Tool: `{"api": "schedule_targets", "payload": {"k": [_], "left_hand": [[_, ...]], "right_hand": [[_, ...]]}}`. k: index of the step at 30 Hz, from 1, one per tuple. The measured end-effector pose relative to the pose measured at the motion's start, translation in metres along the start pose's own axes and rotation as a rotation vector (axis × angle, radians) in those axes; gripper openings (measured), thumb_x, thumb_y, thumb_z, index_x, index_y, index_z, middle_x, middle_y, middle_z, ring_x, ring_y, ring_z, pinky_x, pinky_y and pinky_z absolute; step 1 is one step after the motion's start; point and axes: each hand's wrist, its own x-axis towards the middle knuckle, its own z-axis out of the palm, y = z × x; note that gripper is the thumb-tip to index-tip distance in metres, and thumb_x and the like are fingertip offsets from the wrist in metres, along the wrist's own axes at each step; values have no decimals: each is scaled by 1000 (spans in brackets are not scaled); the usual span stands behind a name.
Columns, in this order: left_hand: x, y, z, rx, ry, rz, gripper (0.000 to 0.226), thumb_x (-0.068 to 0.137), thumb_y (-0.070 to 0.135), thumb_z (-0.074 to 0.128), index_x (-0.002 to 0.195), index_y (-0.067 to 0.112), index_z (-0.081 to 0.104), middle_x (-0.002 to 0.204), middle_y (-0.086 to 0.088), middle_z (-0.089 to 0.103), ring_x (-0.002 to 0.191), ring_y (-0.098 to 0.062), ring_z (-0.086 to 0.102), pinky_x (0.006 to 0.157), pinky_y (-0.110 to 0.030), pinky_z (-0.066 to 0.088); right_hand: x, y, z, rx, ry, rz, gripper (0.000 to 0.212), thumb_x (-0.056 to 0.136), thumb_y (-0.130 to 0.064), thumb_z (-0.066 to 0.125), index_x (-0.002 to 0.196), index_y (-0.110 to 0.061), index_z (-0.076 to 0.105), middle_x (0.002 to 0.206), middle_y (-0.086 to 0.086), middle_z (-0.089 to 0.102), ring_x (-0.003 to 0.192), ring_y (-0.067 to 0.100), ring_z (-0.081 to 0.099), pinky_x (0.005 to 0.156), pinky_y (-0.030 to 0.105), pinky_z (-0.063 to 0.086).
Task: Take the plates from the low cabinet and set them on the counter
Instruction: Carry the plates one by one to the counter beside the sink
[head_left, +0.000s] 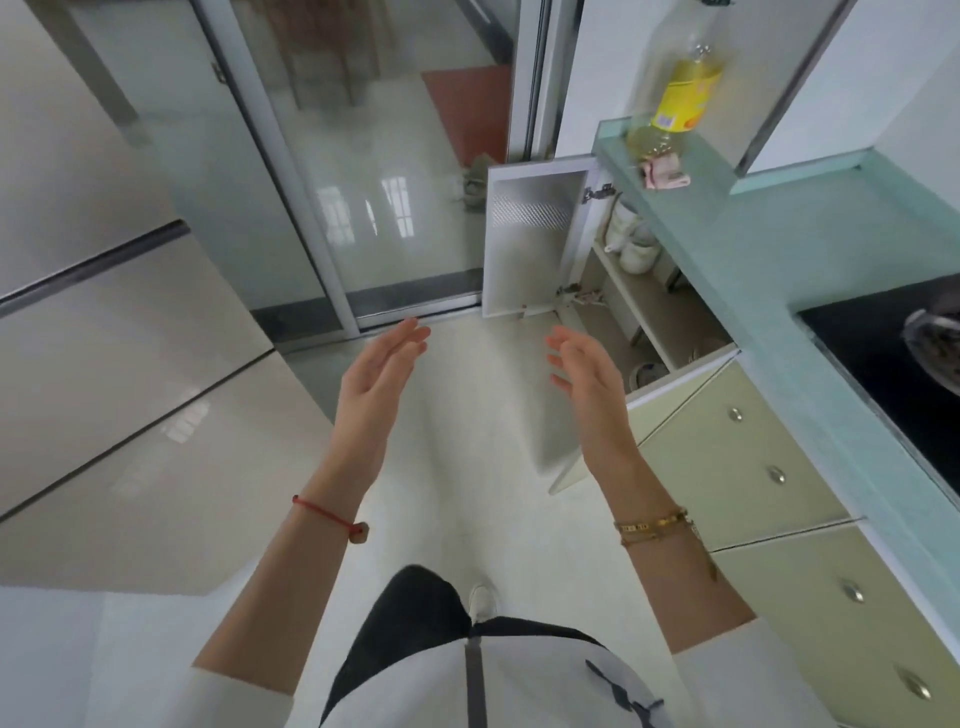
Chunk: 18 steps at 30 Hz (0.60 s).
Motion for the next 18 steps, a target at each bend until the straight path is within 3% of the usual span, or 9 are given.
{"api": "schedule_targets", "payload": {"k": [6,13,18], "left_hand": [[122,-6,17,9,-80,-38,30,103,10,48,128,20,61,130,-2,67,125,-15,62,115,-35,41],[290,-22,47,52,-301,-124,26,98,14,55,121,22,67,131,-4,67,127,-19,60,114,-38,42],[390,-18,77,150,-503,-160,32,78,38,67,109,36,70,129,2,68,124,-11,62,106,-32,48]], "right_hand": [[94,2,11,24,100,41,30,102,-18,46,127,-13,61,126,5,64,116,21,60,104,39,47],[212,12,28,31,328,114,29,102,-20,45,126,-14,61,124,3,65,116,20,60,105,38,48],[276,19,40,60,525,154,31,102,-20,44,128,-13,59,123,3,64,113,20,60,98,33,50]]}}
